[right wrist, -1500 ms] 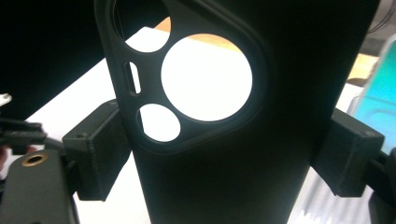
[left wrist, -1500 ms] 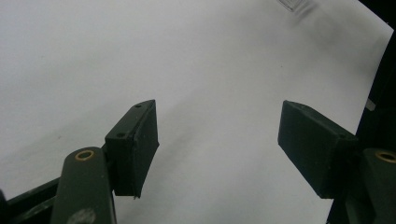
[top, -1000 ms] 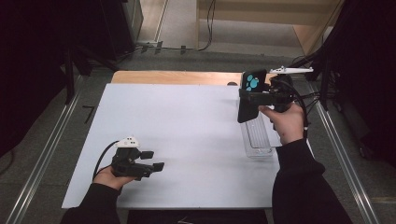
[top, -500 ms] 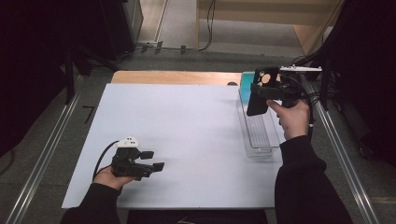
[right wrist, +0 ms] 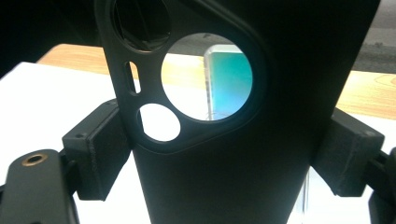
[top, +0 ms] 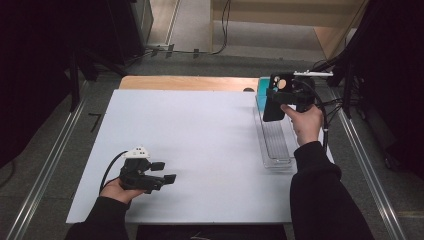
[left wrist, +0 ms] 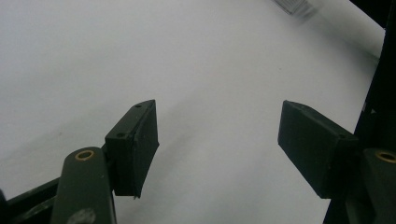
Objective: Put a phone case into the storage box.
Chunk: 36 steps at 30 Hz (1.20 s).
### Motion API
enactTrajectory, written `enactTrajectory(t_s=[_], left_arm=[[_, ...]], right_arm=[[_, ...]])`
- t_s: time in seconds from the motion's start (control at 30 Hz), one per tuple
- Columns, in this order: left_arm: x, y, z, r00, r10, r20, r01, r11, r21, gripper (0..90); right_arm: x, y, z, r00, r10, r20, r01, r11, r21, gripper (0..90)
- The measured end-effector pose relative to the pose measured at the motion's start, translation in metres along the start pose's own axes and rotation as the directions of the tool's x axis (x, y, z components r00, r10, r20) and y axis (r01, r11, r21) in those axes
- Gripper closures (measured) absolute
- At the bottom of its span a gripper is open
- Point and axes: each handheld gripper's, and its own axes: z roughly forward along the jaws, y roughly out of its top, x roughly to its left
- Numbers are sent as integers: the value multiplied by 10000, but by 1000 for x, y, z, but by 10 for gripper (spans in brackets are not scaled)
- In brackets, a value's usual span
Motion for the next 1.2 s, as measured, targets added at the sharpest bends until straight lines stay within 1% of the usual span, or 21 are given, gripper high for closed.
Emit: enactTrajectory(t_s=[0.07,0.27,0.33,0.4,0.5,0.6,0.67,0.77,0.83,0.9,1.03,1.17,1.2], left_arm=[[0,0,0,10000,-8,13,8,10000,5,290],[0,0,0,10000,-4,26,4,10000,-2,290],[0,0,0,10000,-1,30,1,10000,3,290],[0,0,1,10000,10,38,-10,10000,8,290],[0,0,1,10000,19,49,-19,10000,14,290],[0,1,1,10000,36,83,-37,10000,17,290],[0,1,2,9999,47,91,-47,10000,-8,290],[0,1,2,9999,61,88,-61,10000,50,290],[1,1,3,9999,46,111,-47,10000,31,290],[1,1,3,9999,55,127,-56,10000,35,290],[1,1,2,9999,33,135,-33,10000,17,290],[2,1,2,9999,17,137,-17,10000,6,290],[2,1,2,9999,11,137,-11,10000,0,290]], right_arm=[[-2,-1,8,9998,-93,148,92,10000,29,132],[-8,-3,26,9986,-64,520,61,10000,57,132],[-10,-4,33,9986,92,530,-101,9998,169,131],[-12,-4,39,9981,85,605,-106,9994,337,131],[-13,-6,48,9974,11,726,-44,9990,447,131],[-14,-7,56,9967,134,798,-180,9982,578,131],[-15,-8,62,9959,67,906,-127,9978,651,131],[-16,-10,67,9960,218,865,-289,9963,812,130],[-17,-10,71,9962,68,871,-152,9953,958,129],[-18,-11,73,9954,-17,960,-76,9954,959,126],[-21,-13,77,9949,122,1006,-207,9963,836,121],[-17,-13,81,9933,-239,1126,136,9957,914,111],[-16,-13,81,9937,-346,1067,245,9952,948,96]])
